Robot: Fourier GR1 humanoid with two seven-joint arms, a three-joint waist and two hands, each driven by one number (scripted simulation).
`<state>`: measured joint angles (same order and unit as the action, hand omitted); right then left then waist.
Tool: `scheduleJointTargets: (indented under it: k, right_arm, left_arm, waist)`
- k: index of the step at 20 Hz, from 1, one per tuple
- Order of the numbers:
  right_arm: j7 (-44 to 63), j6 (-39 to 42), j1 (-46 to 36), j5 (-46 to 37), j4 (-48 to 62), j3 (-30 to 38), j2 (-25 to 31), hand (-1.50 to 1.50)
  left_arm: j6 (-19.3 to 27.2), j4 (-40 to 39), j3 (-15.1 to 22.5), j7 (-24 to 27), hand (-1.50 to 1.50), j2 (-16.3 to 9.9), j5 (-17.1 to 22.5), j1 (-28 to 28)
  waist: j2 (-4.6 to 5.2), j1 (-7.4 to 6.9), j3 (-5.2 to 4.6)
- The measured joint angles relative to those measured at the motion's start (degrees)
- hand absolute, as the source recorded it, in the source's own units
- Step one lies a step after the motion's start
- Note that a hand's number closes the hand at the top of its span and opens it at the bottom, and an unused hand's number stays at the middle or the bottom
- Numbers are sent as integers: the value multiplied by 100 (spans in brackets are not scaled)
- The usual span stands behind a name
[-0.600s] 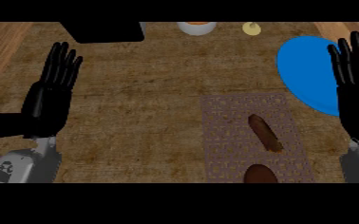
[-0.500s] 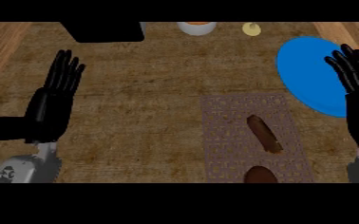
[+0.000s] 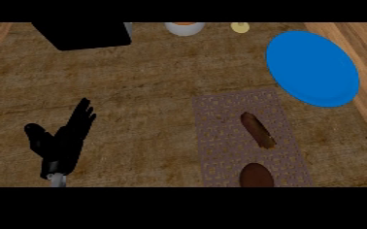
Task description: Pick the cupcake from the placemat and place it in the plate
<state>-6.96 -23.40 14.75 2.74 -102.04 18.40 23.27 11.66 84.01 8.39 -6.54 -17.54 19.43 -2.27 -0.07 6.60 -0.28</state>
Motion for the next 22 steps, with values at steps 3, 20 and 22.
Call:
scheduleJointTargets:
  k: [3, 20, 22]
  right_arm:
    - [-389, -505, 855, -230, -628, -39, -732, -150]
    - [1449, 455, 4483, -2347, -3367, -1403, -878, -150]
    - [1894, 537, 4438, -2433, -3384, -1550, -740, -150]
  left_arm:
    - [-26, -159, 153, -70, 0, 102, -53, -48]
    - [-96, -263, 574, -256, 0, 376, -403, 162]
    - [-91, -220, 581, -332, 0, 372, -424, 223]
  waist:
    - [-24, -115, 10]
    - [62, -699, 6]
    - [70, -741, 6]
